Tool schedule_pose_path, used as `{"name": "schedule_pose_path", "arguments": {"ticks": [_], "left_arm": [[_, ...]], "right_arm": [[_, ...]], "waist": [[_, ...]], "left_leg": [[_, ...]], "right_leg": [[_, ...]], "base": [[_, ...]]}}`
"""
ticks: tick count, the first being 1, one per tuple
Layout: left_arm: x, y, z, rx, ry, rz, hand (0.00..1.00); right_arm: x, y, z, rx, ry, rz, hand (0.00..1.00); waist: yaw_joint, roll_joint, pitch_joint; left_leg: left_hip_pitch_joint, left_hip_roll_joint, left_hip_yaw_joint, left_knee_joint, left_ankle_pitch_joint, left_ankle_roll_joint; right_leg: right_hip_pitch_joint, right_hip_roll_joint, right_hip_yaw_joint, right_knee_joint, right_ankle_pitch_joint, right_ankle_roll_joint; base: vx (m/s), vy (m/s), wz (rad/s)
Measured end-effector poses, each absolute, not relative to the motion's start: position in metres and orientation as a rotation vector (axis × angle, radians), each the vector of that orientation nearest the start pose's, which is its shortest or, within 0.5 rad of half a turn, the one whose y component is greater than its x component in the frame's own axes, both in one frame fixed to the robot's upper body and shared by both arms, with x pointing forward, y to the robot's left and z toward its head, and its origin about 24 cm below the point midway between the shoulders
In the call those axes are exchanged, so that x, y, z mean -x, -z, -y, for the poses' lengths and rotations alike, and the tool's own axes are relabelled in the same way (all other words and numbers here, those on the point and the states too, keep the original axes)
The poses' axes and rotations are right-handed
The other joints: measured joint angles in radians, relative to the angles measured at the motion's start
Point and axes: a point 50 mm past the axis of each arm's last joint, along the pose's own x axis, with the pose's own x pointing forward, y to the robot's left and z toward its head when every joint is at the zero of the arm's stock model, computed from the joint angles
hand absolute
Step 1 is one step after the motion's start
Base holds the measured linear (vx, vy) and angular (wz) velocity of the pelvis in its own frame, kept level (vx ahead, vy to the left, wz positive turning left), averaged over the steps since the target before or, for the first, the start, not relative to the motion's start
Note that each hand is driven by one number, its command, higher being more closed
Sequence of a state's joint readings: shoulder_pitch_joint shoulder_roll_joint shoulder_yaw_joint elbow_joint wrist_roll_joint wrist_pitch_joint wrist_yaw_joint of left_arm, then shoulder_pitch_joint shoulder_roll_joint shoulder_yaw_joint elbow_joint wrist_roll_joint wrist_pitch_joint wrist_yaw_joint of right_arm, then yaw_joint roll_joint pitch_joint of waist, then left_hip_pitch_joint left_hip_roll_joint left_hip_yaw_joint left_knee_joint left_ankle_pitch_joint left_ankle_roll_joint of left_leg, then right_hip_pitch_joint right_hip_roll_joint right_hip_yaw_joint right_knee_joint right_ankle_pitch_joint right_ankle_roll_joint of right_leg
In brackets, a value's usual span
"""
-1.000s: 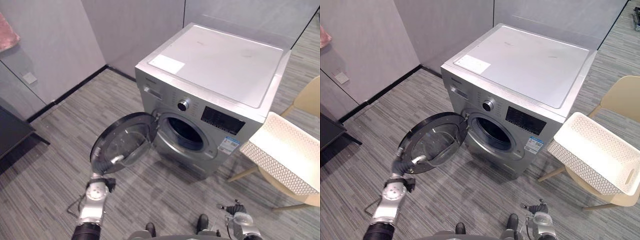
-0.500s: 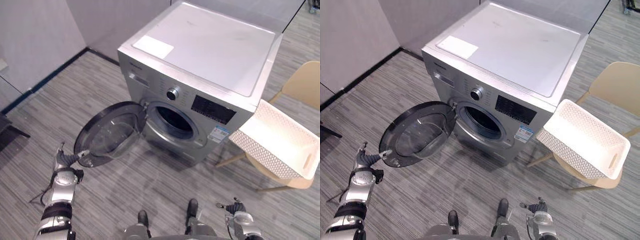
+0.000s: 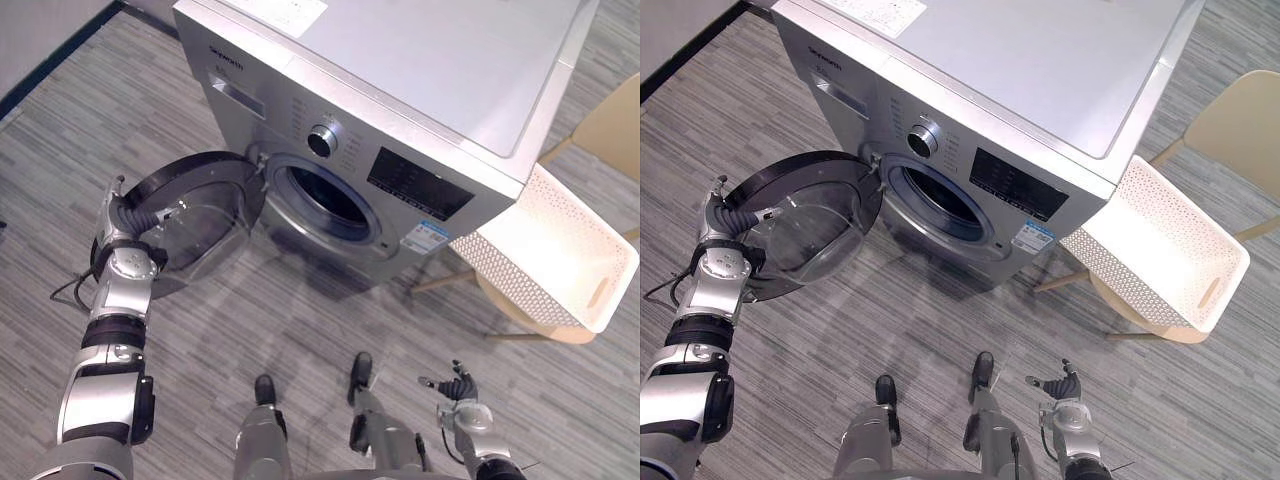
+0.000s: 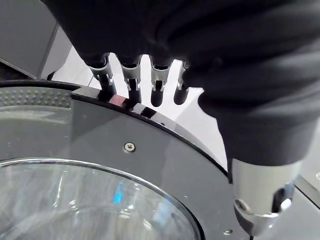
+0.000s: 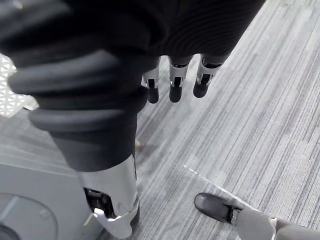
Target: Pick up the laundry basket with both hands and put the clothes into the washing machine.
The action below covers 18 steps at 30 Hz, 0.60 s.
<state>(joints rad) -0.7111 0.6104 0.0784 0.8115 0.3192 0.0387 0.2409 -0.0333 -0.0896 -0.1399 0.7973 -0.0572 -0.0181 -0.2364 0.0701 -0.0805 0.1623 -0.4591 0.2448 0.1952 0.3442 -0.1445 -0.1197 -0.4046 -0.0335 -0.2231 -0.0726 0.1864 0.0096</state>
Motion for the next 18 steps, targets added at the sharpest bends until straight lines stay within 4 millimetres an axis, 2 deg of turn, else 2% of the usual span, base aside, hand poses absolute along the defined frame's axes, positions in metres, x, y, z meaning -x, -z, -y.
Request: {"name": "schedule_pose_path", "arguments": {"ticks": [2,6,8,10,11,12,13,15,16,18], "left_arm": [[-0.355,-0.148,-0.321,-0.793,-0.534,-0.031,0.0],[-0.352,-0.139,-0.328,-0.759,-0.558,-0.074,0.0],[-0.346,-0.125,-0.333,-0.713,-0.579,-0.117,0.0],[-0.333,-0.097,-0.336,-0.682,-0.573,-0.196,0.0],[-0.326,-0.079,-0.334,-0.649,-0.561,-0.241,0.0],[-0.323,-0.071,-0.331,-0.631,-0.552,-0.256,0.0],[-0.317,-0.055,-0.32,-0.595,-0.52,-0.273,0.0],[-0.309,-0.044,-0.306,-0.559,-0.479,-0.254,0.0],[-0.301,-0.035,-0.29,-0.521,-0.439,-0.234,0.0],[-0.293,-0.032,-0.282,-0.482,-0.425,-0.209,0.0]], "right_arm": [[-0.186,0.11,0.213,0.165,0.358,-0.731,0.0],[-0.186,0.11,0.213,0.163,0.355,-0.731,0.0],[-0.186,0.11,0.213,0.163,0.356,-0.734,0.0],[-0.185,0.11,0.213,0.162,0.358,-0.739,0.0],[-0.185,0.11,0.214,0.161,0.361,-0.741,0.0],[-0.185,0.111,0.214,0.16,0.363,-0.743,0.0],[-0.184,0.112,0.214,0.159,0.367,-0.749,0.0],[-0.182,0.113,0.215,0.161,0.372,-0.762,0.0],[-0.181,0.114,0.216,0.173,0.373,-0.776,0.0],[-0.179,0.115,0.217,0.179,0.374,-0.785,0.0]], "waist": [[0.0,-0.001,0.001],[0.0,-0.007,0.004],[0.001,-0.008,0.005],[0.002,-0.01,0.009],[0.005,-0.009,0.016],[0.008,-0.008,0.018],[0.013,-0.008,0.019],[0.022,-0.007,0.019],[0.021,-0.006,0.02],[0.02,-0.003,0.022]], "left_leg": [[-0.018,0.002,-0.004,0.013,0.0,0.0],[-0.02,0.002,-0.004,0.019,0.0,0.0],[-0.017,0.001,-0.004,0.019,0.0,0.0],[0.004,-0.003,-0.002,0.016,0.001,0.001],[0.02,-0.006,-0.001,0.009,0.001,0.001],[0.025,-0.009,-0.002,0.004,0.001,0.001],[0.03,-0.018,-0.005,0.0,0.002,0.001],[0.042,-0.025,-0.007,-0.022,0.013,0.002],[0.058,-0.05,-0.021,-0.056,0.035,0.004],[0.076,-0.062,-0.028,-0.089,0.052,0.007]], "right_leg": [[-0.009,0.002,-0.005,-0.001,0.003,-0.004],[-0.009,0.002,-0.003,-0.001,0.006,-0.006],[-0.006,0.001,-0.003,-0.001,0.006,-0.006],[0.005,-0.002,0.001,-0.001,0.006,-0.006],[0.019,-0.004,0.001,-0.001,0.005,-0.005],[0.025,-0.005,-0.001,-0.001,0.004,-0.002],[0.032,-0.009,-0.008,-0.002,0.0,0.002],[0.038,-0.019,-0.015,-0.002,-0.003,0.006],[0.043,-0.032,-0.022,-0.002,-0.005,0.009],[0.052,-0.04,-0.028,-0.004,-0.007,0.011]], "base": [[-0.04,0.006,0.05],[0.0,0.0,0.0],[0.0,0.0,0.0],[0.0,0.029,-0.03],[0.0,0.0,0.0],[-0.01,0.039,0.11],[-0.01,0.033,0.12],[0.0,0.027,0.2],[0.02,0.027,0.29],[0.02,0.023,0.21]]}}
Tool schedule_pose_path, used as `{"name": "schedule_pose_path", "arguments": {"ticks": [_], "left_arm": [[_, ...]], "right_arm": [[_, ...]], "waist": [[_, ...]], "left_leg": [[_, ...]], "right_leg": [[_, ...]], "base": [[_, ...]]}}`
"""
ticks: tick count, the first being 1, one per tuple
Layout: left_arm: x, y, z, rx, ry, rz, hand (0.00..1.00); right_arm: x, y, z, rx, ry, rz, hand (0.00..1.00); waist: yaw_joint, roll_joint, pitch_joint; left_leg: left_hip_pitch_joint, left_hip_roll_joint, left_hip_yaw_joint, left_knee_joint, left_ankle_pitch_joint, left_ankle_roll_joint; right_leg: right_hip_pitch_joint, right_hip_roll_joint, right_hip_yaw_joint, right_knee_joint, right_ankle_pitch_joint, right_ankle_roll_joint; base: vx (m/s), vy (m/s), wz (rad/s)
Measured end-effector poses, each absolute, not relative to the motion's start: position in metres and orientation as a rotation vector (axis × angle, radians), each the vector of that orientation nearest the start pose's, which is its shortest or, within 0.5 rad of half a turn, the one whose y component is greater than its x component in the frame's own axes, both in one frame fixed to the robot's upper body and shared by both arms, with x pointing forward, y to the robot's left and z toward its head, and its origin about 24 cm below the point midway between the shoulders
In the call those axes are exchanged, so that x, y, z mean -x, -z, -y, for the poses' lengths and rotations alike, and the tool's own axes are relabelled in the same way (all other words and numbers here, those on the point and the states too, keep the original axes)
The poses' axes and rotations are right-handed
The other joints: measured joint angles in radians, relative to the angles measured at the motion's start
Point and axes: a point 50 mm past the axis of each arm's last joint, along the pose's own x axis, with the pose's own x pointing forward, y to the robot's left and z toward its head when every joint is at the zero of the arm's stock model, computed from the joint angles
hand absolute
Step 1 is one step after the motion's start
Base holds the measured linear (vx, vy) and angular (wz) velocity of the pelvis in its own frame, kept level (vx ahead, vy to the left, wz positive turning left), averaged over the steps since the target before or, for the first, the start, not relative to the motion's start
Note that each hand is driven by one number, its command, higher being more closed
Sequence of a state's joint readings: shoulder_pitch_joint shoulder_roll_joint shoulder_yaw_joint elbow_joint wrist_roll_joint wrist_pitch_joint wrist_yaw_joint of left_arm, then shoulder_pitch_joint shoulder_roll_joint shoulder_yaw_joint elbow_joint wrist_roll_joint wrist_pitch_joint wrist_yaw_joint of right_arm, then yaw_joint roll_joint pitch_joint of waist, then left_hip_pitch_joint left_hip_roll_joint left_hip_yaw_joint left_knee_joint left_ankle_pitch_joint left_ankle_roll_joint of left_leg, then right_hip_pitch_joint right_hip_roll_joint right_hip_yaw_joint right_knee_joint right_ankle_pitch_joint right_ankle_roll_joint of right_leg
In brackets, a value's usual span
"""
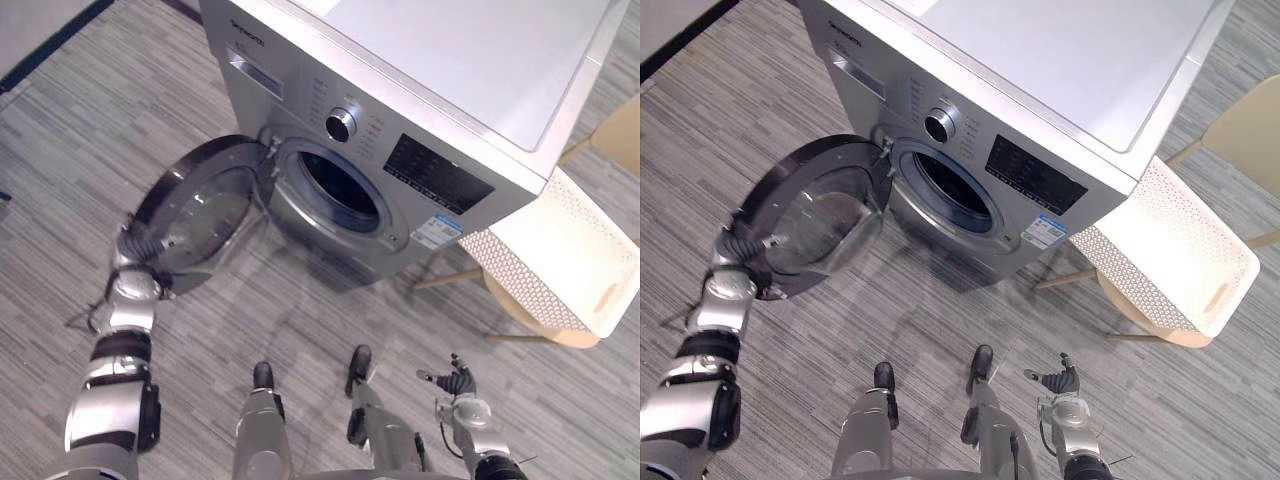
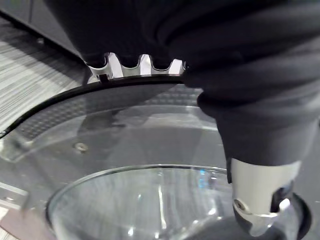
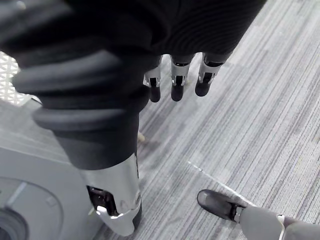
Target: Pick up the laundry basket with both hands and put the clothes into the washing machine.
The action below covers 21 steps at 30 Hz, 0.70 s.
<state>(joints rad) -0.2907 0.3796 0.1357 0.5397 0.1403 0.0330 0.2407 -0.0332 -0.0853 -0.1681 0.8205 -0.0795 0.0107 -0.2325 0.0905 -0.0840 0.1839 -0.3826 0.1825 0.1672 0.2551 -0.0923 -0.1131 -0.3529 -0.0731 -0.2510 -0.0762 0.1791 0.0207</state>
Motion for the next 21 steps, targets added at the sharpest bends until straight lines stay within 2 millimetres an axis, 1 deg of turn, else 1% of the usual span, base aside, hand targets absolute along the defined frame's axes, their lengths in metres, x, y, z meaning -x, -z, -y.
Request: {"name": "schedule_pose_path", "arguments": {"ticks": [2,4,6,8,10,11,12,13,14,15,16,17,18,19,20,21], "left_arm": [[-0.281,-0.028,-0.276,-0.428,-0.42,-0.184,0.0],[-0.277,-0.024,-0.272,-0.392,-0.418,-0.187,0.0],[-0.276,-0.017,-0.262,-0.385,-0.381,-0.202,0.0],[-0.276,-0.008,-0.244,-0.392,-0.304,-0.224,0.0],[-0.277,0.004,-0.21,-0.392,-0.168,-0.243,0.0],[-0.277,0.006,-0.201,-0.394,-0.133,-0.244,0.0],[-0.279,0.009,-0.181,-0.399,-0.052,-0.242,0.0],[-0.282,0.011,-0.168,-0.386,-0.039,-0.242,0.0],[-0.284,0.011,-0.165,-0.388,-0.028,-0.242,0.0],[-0.294,0.006,-0.152,-0.418,0.034,-0.221,0.0],[-0.3,0.004,-0.148,-0.434,0.052,-0.215,0.0],[-0.314,-0.004,-0.141,-0.477,0.08,-0.198,0.0],[-0.321,-0.008,-0.141,-0.505,0.085,-0.192,0.0],[-0.343,-0.024,-0.144,-0.583,0.079,-0.175,0.0],[-0.35,-0.031,-0.145,-0.611,0.07,-0.162,0.0],[-0.363,-0.048,-0.147,-0.658,0.052,-0.133,0.0]], "right_arm": [[-0.177,0.116,0.218,0.187,0.376,-0.798,0.0],[-0.177,0.116,0.22,0.182,0.387,-0.801,0.0],[-0.178,0.115,0.22,0.185,0.387,-0.799,0.0],[-0.179,0.114,0.22,0.199,0.381,-0.793,0.0],[-0.183,0.112,0.22,0.211,0.376,-0.778,0.0],[-0.184,0.111,0.22,0.215,0.375,-0.772,0.0],[-0.187,0.108,0.22,0.218,0.375,-0.758,0.0],[-0.189,0.107,0.221,0.22,0.379,-0.748,0.0],[-0.189,0.106,0.222,0.222,0.383,-0.749,0.0],[-0.189,0.106,0.222,0.223,0.385,-0.749,0.0],[-0.189,0.106,0.222,0.223,0.386,-0.748,0.0],[-0.19,0.106,0.222,0.224,0.385,-0.745,0.0],[-0.192,0.105,0.221,0.221,0.382,-0.739,0.0],[-0.197,0.101,0.221,0.223,0.384,-0.713,0.0],[-0.198,0.099,0.222,0.225,0.388,-0.705,0.0],[-0.2,0.096,0.223,0.23,0.398,-0.691,0.0]], "waist": [[0.002,0.002,0.001],[0.002,0.006,0.003],[0.003,0.008,0.004],[0.002,0.01,0.006],[-0.002,0.011,0.006],[-0.005,0.011,0.006],[-0.01,0.011,0.006],[-0.021,0.016,0.009],[-0.022,0.02,0.012],[-0.024,0.028,0.017],[-0.027,0.033,0.02],[-0.044,0.04,0.029],[-0.053,0.038,0.035],[-0.078,0.036,0.059],[-0.088,0.033,0.065],[-0.099,0.027,0.076]], "left_leg": [[0.033,-0.012,-0.005,-0.043,0.02,-0.001],[0.048,-0.017,-0.013,-0.061,0.03,0.0],[0.056,-0.023,-0.014,-0.077,0.038,0.0],[0.059,-0.026,-0.012,-0.081,0.041,0.0],[0.061,-0.028,0.009,-0.081,0.041,0.001],[0.061,-0.028,0.016,-0.082,0.041,0.001],[0.061,-0.029,0.035,-0.084,0.04,0.001],[0.06,-0.03,0.052,-0.088,0.04,0.001],[0.06,-0.03,0.061,-0.089,0.04,0.001],[0.054,-0.029,0.087,-0.087,0.039,0.002],[0.049,-0.029,0.094,-0.083,0.038,0.004],[0.04,-0.029,0.106,-0.078,0.037,0.005],[0.04,-0.029,0.117,-0.076,0.036,0.007],[0.037,-0.029,0.151,-0.058,0.027,0.019],[0.032,-0.029,0.167,-0.051,0.023,0.021],[0.02,-0.025,0.195,-0.031,0.01,0.024]], "right_leg": [[0.023,0.0,-0.008,-0.011,-0.001,0.001],[0.038,-0.001,-0.018,-0.015,-0.001,0.001],[0.04,-0.004,-0.019,-0.015,-0.001,0.001],[0.04,-0.008,-0.017,-0.015,-0.001,0.001],[0.032,-0.009,0.002,-0.013,0.0,0.001],[0.027,-0.01,0.008,-0.013,0.002,0.002],[0.01,-0.01,0.03,-0.01,0.007,0.003],[-0.004,-0.01,0.049,-0.01,0.013,0.005],[-0.01,-0.01,0.059,-0.01,0.015,0.005],[-0.035,-0.009,0.086,-0.003,0.02,0.007],[-0.044,-0.009,0.093,0.003,0.021,0.008],[-0.062,-0.009,0.107,0.01,0.027,0.01],[-0.07,-0.009,0.12,0.012,0.031,0.012],[-0.087,-0.009,0.153,0.016,0.043,0.012],[-0.1,-0.009,0.17,0.019,0.047,0.018],[-0.12,-0.008,0.2,0.02,0.055,0.024]], "base": [[0.02,0.007,0.14],[0.01,0.005,0.14],[-0.01,0.024,0.08],[0.0,0.016,-0.01],[-0.01,0.033,-0.15],[-0.01,0.027,-0.34],[-0.01,0.019,-0.44],[-0.01,0.014,-0.46],[-0.01,0.005,-0.51],[-0.01,-0.002,-0.4],[-0.03,-0.006,-0.41],[-0.03,-0.006,-0.27],[-0.05,0.001,-0.5],[-0.05,0.007,-0.53],[-0.06,0.009,-0.68],[-0.06,0.008,-0.69]]}}
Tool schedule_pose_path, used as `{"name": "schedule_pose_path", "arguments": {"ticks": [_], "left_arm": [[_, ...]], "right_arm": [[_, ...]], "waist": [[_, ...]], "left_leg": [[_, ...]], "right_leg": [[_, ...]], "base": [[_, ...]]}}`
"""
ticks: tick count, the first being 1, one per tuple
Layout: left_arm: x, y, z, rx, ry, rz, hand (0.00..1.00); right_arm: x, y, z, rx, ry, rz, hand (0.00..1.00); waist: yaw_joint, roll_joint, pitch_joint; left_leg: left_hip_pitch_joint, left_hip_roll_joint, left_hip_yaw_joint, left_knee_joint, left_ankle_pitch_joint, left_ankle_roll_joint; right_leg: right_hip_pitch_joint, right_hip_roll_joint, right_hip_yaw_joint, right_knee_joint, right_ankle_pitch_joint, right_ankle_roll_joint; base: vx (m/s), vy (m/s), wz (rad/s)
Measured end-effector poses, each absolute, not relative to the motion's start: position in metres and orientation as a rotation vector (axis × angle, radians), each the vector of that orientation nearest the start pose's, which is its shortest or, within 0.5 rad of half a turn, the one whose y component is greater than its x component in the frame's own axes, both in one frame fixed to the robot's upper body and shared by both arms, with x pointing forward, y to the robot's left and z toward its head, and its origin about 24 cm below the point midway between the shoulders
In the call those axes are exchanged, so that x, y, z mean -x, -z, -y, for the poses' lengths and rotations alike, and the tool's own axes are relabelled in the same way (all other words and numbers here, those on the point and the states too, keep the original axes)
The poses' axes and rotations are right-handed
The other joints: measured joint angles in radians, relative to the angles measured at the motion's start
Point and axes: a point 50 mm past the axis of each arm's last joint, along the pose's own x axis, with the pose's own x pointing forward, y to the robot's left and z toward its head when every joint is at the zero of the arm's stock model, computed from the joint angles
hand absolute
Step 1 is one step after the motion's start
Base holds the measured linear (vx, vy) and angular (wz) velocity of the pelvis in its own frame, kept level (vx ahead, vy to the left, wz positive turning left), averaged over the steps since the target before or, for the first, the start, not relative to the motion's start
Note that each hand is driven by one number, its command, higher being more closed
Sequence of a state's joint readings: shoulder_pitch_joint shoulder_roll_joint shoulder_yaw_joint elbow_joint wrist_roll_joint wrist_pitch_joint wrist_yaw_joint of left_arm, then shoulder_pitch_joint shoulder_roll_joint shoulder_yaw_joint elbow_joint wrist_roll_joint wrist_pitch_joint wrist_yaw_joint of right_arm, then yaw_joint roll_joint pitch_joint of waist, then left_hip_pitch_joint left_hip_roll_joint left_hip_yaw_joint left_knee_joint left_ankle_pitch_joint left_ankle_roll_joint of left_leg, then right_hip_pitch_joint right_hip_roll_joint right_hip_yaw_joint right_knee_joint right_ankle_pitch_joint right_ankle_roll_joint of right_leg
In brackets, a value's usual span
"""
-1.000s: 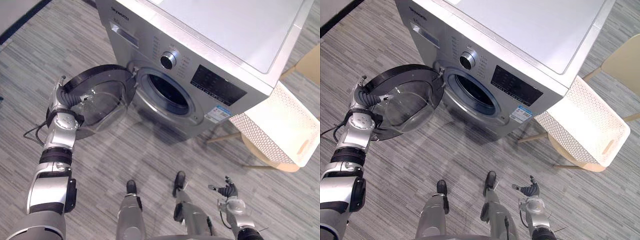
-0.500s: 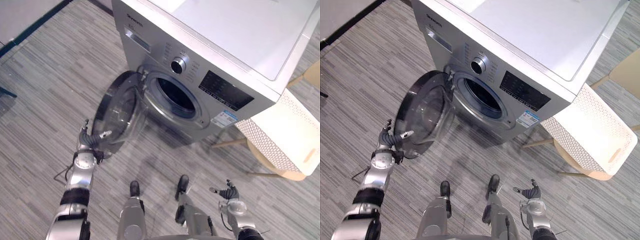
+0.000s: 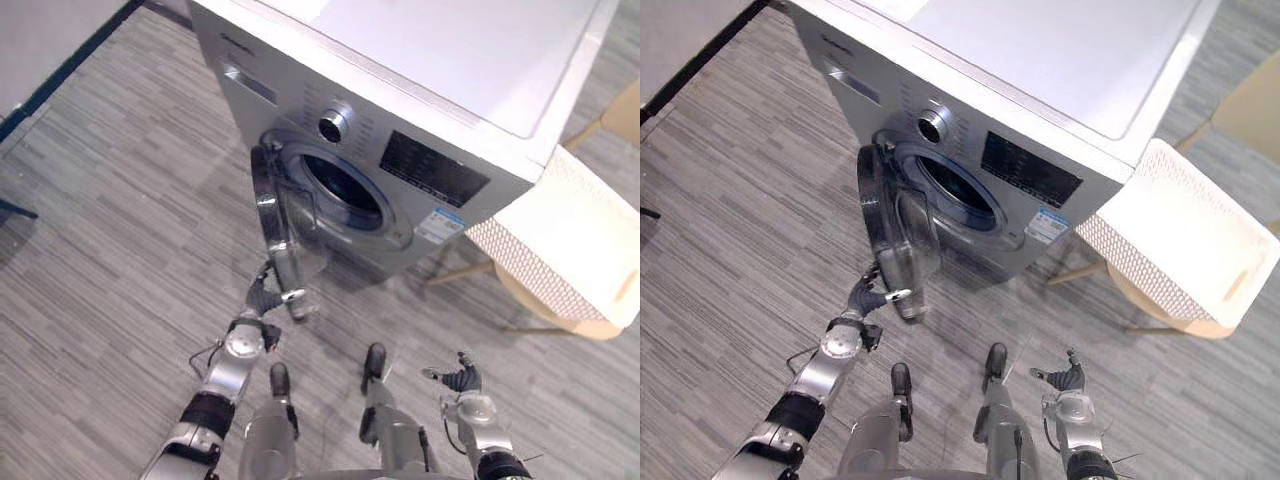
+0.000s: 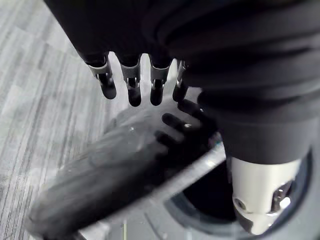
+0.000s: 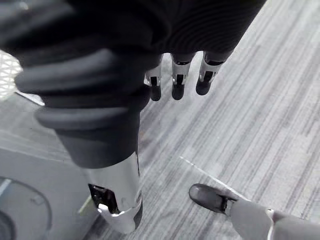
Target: Pick up the laundry basket with both hands and put the clothes into the washing machine.
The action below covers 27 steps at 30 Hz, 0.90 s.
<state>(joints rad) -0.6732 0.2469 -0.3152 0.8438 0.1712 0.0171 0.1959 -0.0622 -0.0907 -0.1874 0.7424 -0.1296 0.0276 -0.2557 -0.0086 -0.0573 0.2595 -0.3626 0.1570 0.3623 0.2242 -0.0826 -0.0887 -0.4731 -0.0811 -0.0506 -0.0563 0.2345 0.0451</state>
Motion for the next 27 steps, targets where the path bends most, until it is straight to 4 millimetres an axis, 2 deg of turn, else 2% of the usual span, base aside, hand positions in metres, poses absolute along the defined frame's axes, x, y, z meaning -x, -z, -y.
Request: {"name": "schedule_pose_path", "arguments": {"ticks": [2,5,7,8,12,17,19,21,23,24,26,27], "left_arm": [[-0.393,-0.102,-0.16,-0.755,-0.017,-0.03,0.0],[-0.41,-0.154,-0.179,-0.835,-0.116,0.038,0.0],[-0.41,-0.151,-0.187,-0.844,-0.13,0.002,0.0],[-0.412,-0.158,-0.189,-0.846,-0.141,0.014,0.0],[-0.412,-0.167,-0.202,-0.849,-0.189,0.024,0.0],[-0.409,-0.177,-0.216,-0.732,-0.283,0.052,0.0],[-0.402,-0.178,-0.222,-0.664,-0.329,0.106,0.0],[-0.395,-0.16,-0.219,-0.612,-0.316,0.107,0.0],[-0.37,-0.098,-0.207,-0.495,-0.275,0.003,0.0],[-0.362,-0.081,-0.204,-0.46,-0.27,-0.032,0.0],[-0.309,0.0,-0.2,-0.351,-0.257,-0.265,0.0],[-0.294,0.018,-0.199,-0.331,-0.258,-0.329,0.0]], "right_arm": [[-0.204,0.091,0.225,0.237,0.406,-0.659,0.0],[-0.197,0.092,0.222,0.255,0.4,-0.657,0.0],[-0.19,0.094,0.22,0.259,0.396,-0.665,0.0],[-0.19,0.092,0.218,0.254,0.396,-0.643,0.0],[-0.198,0.081,0.214,0.242,0.385,-0.565,0.0],[-0.195,0.08,0.212,0.24,0.379,-0.547,0.0],[-0.194,0.081,0.212,0.238,0.379,-0.551,0.0],[-0.191,0.083,0.212,0.236,0.38,-0.562,0.0],[-0.182,0.088,0.211,0.225,0.386,-0.596,0.0],[-0.179,0.09,0.21,0.222,0.386,-0.608,0.0],[-0.175,0.098,0.205,0.216,0.379,-0.656,0.0],[-0.173,0.1,0.205,0.22,0.377,-0.671,0.0]], "waist": [[-0.032,-0.007,0.024],[-0.047,-0.001,0.047],[-0.039,0.002,0.049],[-0.04,0.002,0.049],[-0.04,-0.001,0.05],[-0.041,-0.001,0.051],[-0.043,-0.001,0.051],[-0.045,-0.001,0.05],[-0.035,0.0,0.048],[-0.029,-0.001,0.047],[-0.006,-0.002,0.022],[-0.002,-0.001,0.007]], "left_leg": [[-0.058,0.018,0.055,0.067,-0.038,0.008],[-0.117,0.066,0.098,0.17,-0.093,0.008],[-0.142,0.096,0.108,0.215,-0.118,0.004],[-0.168,0.107,0.106,0.236,-0.125,0.004],[-0.204,0.118,0.111,0.272,-0.141,0.01],[-0.208,0.121,0.097,0.282,-0.145,0.016],[-0.2,0.121,0.065,0.279,-0.14,0.01],[-0.171,0.12,0.043,0.266,-0.134,0.006],[-0.078,0.1,-0.003,0.2,-0.107,-0.001],[-0.05,0.094,-0.012,0.178,-0.098,-0.004],[0.04,0.072,-0.046,0.09,-0.059,-0.019],[0.051,0.069,-0.055,0.073,-0.05,-0.022]], "right_leg": [[-0.063,-0.001,0.06,0.0,0.015,0.019],[-0.11,0.025,0.101,-0.003,0.03,0.033],[-0.124,0.044,0.113,-0.003,0.045,0.024],[-0.141,0.05,0.111,-0.004,0.048,0.023],[-0.167,0.053,0.121,-0.008,0.064,0.019],[-0.154,0.05,0.103,-0.016,0.069,0.022],[-0.127,0.05,0.072,-0.019,0.066,0.019],[-0.086,0.05,0.044,-0.019,0.054,0.003],[0.013,0.043,-0.013,-0.017,0.017,-0.015],[0.039,0.041,-0.028,-0.013,0.006,-0.021],[0.111,0.032,-0.079,0.004,-0.037,-0.027],[0.123,0.03,-0.088,0.004,-0.045,-0.027]], "base": [[-0.09,0.01,-0.76],[-0.05,-0.004,-0.58],[-0.01,-0.023,-0.29],[-0.01,-0.023,-0.13],[-0.02,-0.005,-0.07],[-0.02,-0.02,0.06],[-0.01,-0.042,0.23],[0.03,-0.05,0.39],[0.08,-0.058,0.66],[0.09,-0.039,0.7],[0.09,-0.03,0.64],[0.08,-0.026,0.54]]}}
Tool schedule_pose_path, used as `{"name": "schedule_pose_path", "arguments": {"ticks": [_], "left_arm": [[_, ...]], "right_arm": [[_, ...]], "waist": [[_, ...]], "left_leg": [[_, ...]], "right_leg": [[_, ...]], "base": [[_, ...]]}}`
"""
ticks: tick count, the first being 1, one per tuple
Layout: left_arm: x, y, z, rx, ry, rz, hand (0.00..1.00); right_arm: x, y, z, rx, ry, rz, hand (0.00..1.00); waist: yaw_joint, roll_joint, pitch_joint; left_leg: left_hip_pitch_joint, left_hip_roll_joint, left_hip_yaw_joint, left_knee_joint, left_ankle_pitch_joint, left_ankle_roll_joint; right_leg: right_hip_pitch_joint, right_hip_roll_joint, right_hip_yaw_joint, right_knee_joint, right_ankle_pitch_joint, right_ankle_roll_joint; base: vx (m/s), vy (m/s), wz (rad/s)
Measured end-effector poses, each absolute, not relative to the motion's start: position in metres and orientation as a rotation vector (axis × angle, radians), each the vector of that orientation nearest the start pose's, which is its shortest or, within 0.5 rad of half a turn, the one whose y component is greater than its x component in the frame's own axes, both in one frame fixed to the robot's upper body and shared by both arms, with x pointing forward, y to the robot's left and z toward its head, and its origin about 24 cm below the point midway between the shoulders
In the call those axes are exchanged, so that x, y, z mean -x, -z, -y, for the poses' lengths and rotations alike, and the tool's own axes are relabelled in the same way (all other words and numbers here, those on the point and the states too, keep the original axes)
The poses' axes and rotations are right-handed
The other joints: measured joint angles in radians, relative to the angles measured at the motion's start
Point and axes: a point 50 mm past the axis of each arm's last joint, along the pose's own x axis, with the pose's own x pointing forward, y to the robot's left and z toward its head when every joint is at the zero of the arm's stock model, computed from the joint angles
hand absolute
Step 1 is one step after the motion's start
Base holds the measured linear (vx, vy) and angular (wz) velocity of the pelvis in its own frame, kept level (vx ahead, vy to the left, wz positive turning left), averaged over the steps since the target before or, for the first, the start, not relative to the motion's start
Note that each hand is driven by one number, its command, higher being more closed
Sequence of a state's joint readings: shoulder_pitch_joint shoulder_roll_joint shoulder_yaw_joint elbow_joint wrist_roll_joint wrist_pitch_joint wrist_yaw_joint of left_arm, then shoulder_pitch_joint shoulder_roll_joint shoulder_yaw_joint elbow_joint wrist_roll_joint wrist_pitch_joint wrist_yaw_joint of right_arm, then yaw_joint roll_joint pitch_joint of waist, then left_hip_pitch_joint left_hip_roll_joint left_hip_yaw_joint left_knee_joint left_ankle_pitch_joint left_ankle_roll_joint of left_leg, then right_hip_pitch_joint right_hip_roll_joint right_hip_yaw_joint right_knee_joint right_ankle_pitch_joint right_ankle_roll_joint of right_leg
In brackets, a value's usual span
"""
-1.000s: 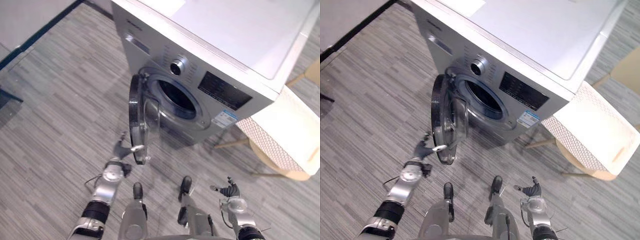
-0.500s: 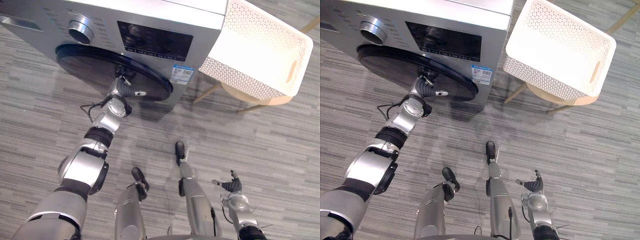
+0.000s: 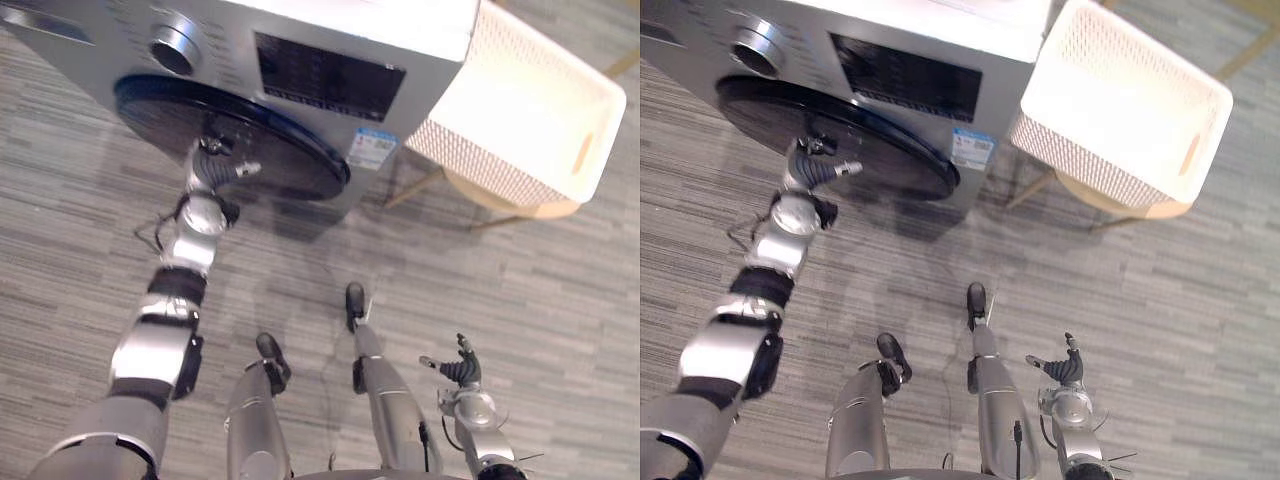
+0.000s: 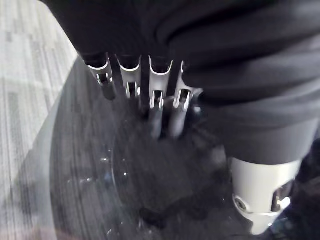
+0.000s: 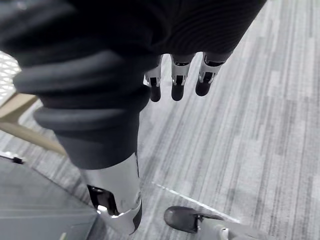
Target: Pick up the laundry basket with both hands and put the clothes into the washing machine.
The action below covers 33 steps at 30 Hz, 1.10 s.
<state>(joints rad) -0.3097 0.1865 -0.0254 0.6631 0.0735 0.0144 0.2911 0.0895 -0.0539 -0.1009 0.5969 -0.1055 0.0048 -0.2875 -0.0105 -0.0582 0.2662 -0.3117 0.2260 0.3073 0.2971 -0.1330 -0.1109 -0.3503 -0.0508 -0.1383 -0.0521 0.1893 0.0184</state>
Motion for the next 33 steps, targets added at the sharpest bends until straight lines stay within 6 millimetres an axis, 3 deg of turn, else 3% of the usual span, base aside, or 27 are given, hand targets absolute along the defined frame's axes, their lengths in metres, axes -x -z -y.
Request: {"name": "schedule_pose_path", "arguments": {"ticks": [2,5,7,8,9,11,14,18,19,21,22,23,25,26,28,29,30,33], "left_arm": [[-0.233,0.072,-0.201,-0.241,-0.296,-0.544,0.0],[-0.178,0.106,-0.206,-0.208,-0.317,-0.716,0.0],[-0.157,0.12,-0.206,-0.205,-0.313,-0.804,0.0],[-0.153,0.124,-0.204,-0.208,-0.302,-0.824,0.0],[-0.146,0.129,-0.201,-0.191,-0.295,-0.857,0.0],[-0.135,0.136,-0.2,-0.166,-0.313,-0.909,0.0],[-0.12,0.142,-0.213,-0.129,-0.401,-0.964,0.0],[-0.095,0.148,-0.224,-0.129,-0.451,-1.034,0.0],[-0.089,0.151,-0.224,-0.13,-0.452,-1.062,0.0],[-0.079,0.152,-0.23,-0.146,-0.463,-1.085,0.0],[-0.076,0.151,-0.233,-0.153,-0.468,-1.091,0.0],[-0.076,0.151,-0.235,-0.157,-0.474,-1.089,0.0],[-0.078,0.15,-0.238,-0.149,-0.49,-1.081,0.0],[-0.085,0.15,-0.235,-0.134,-0.488,-1.068,0.0],[-0.086,0.151,-0.23,-0.12,-0.483,-1.071,0.0],[-0.088,0.15,-0.232,-0.111,-0.497,-1.062,0.0],[-0.091,0.149,-0.231,-0.1,-0.505,-1.052,0.0],[-0.097,0.152,-0.214,-0.018,-0.521,-1.048,0.0]], "right_arm": [[-0.168,0.106,0.203,0.232,0.368,-0.715,0.0],[-0.162,0.112,0.207,0.23,0.381,-0.755,0.0],[-0.159,0.114,0.211,0.24,0.392,-0.773,0.0],[-0.158,0.116,0.212,0.24,0.394,-0.781,0.0],[-0.154,0.119,0.212,0.243,0.385,-0.806,0.0],[-0.149,0.124,0.212,0.244,0.376,-0.842,0.0],[-0.147,0.131,0.202,0.223,0.346,-0.883,0.0],[-0.144,0.134,0.197,0.238,0.309,-0.901,0.0],[-0.141,0.135,0.196,0.249,0.29,-0.91,0.0],[-0.139,0.139,0.188,0.266,0.23,-0.934,0.0],[-0.133,0.143,0.181,0.254,0.208,-0.965,0.0],[-0.133,0.144,0.178,0.245,0.201,-0.969,0.0],[-0.135,0.143,0.176,0.251,0.176,-0.96,0.0],[-0.138,0.142,0.178,0.254,0.176,-0.949,0.0],[-0.141,0.141,0.179,0.259,0.175,-0.94,0.0],[-0.139,0.141,0.181,0.262,0.178,-0.943,0.0],[-0.135,0.142,0.185,0.267,0.182,-0.951,0.0],[-0.144,0.138,0.194,0.279,0.191,-0.925,0.0]], "waist": [[0.041,0.005,-0.043],[0.084,0.024,-0.082],[0.082,0.04,-0.103],[0.082,0.044,-0.105],[0.082,0.05,-0.114],[0.081,0.055,-0.125],[0.104,0.045,-0.13],[0.104,0.035,-0.129],[0.104,0.033,-0.129],[0.09,0.015,-0.127],[0.075,0.009,-0.129],[0.076,0.001,-0.132],[0.076,-0.009,-0.128],[0.067,-0.004,-0.125],[0.05,-0.003,-0.122],[0.047,-0.008,-0.125],[0.032,-0.013,-0.125],[0.043,0.044,-0.134]], "left_leg": [[0.058,-0.005,-0.032,-0.055,0.024,-0.011],[0.112,-0.015,-0.072,-0.081,0.034,-0.012],[0.112,-0.026,-0.049,-0.082,0.048,0.009],[0.112,-0.028,-0.024,-0.082,0.053,0.019],[0.108,-0.026,0.061,-0.077,0.042,0.067],[0.111,-0.003,0.176,-0.064,0.036,0.079],[0.109,-0.021,0.181,-0.04,0.025,0.083],[0.126,-0.044,0.135,0.056,-0.077,0.096],[0.138,-0.056,0.106,0.071,-0.1,0.102],[0.17,-0.084,0.041,0.063,-0.114,0.12],[0.186,-0.095,-0.012,0.057,-0.118,0.127],[0.19,-0.098,-0.036,0.052,-0.119,0.129],[0.205,-0.112,-0.119,0.029,-0.119,0.134],[0.214,-0.125,-0.175,0.013,-0.118,0.133],[0.242,-0.143,-0.237,-0.007,-0.107,0.113],[0.27,-0.165,-0.303,-0.022,-0.105,0.098],[0.282,-0.181,-0.382,-0.023,-0.116,0.076],[0.273,-0.118,-0.419,-0.012,-0.091,0.026]], "right_leg": [[0.059,0.0,-0.039,0.001,-0.029,-0.002],[0.14,-0.006,-0.1,0.014,-0.068,0.001],[0.164,-0.033,-0.147,0.032,-0.095,0.012],[0.172,-0.044,-0.167,0.039,-0.104,0.019],[0.181,-0.067,-0.201,0.056,-0.126,0.03],[0.19,-0.098,-0.251,0.07,-0.137,0.047],[0.206,-0.131,-0.268,0.07,-0.13,0.068],[0.222,-0.217,-0.296,0.259,-0.217,0.117],[0.181,-0.262,-0.287,0.419,-0.239,0.094],[0.062,-0.313,-0.165,0.736,-0.169,-0.003],[0.014,-0.294,-0.104,0.821,-0.236,0.039],[0.004,-0.27,-0.093,0.823,-0.272,0.045],[-0.029,-0.169,-0.05,0.749,-0.352,0.056],[-0.043,-0.118,-0.027,0.659,-0.358,0.064],[-0.045,-0.069,0.015,0.533,-0.348,0.071],[-0.033,-0.05,0.066,0.434,-0.312,0.061],[-0.013,-0.053,0.084,0.419,-0.204,0.01],[0.035,-0.05,-0.054,0.448,-0.278,-0.039]], "base": [[0.08,-0.019,0.54],[0.04,0.015,0.6],[-0.01,0.06,0.72],[-0.06,0.142,1.0],[-0.05,0.165,0.98],[-0.01,0.138,0.92],[0.03,0.137,0.35],[0.07,0.174,0.33],[0.15,0.167,0.63],[0.19,0.15,0.93],[0.28,0.046,0.95],[0.3,0.005,0.97],[0.33,-0.089,1.17],[0.3,-0.104,1.38],[0.31,-0.154,1.51],[0.48,-0.297,2.18],[0.41,-0.308,1.99],[0.39,-0.326,1.41]]}}
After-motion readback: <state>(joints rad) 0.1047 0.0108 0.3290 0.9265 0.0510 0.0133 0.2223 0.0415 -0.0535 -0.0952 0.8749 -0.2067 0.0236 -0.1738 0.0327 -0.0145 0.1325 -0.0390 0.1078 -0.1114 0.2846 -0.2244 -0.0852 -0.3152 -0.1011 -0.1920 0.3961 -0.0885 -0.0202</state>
